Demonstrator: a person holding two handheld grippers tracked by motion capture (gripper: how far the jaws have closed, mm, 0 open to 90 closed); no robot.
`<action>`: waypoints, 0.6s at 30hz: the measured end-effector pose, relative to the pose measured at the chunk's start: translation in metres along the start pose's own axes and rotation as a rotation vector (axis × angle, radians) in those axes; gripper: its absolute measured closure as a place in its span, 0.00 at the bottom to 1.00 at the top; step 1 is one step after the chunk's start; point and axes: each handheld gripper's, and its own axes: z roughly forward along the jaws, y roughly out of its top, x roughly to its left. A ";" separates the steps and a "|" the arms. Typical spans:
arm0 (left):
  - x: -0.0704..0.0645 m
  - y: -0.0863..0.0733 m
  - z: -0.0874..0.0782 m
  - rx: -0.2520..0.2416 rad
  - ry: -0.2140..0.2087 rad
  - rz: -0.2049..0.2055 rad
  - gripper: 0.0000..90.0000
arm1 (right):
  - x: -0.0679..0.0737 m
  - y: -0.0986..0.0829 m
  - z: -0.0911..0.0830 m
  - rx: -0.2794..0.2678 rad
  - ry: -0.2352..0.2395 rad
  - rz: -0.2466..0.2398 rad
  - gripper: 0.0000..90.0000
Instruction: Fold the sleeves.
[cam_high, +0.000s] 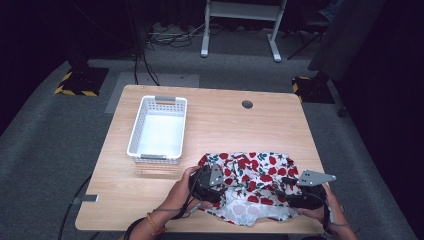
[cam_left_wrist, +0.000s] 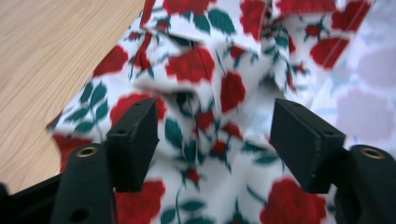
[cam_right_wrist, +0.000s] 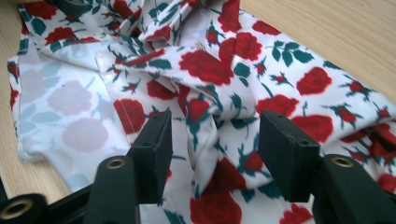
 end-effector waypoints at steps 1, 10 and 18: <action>0.003 0.004 0.003 -0.017 -0.007 -0.015 0.33 | 0.000 0.002 0.002 0.003 0.000 -0.001 0.48; 0.015 0.023 0.033 0.066 0.005 -0.005 0.37 | -0.005 0.008 0.025 0.049 0.015 0.023 0.44; 0.007 0.022 0.027 0.035 -0.044 0.081 0.92 | -0.004 0.003 0.036 0.047 0.029 0.018 0.88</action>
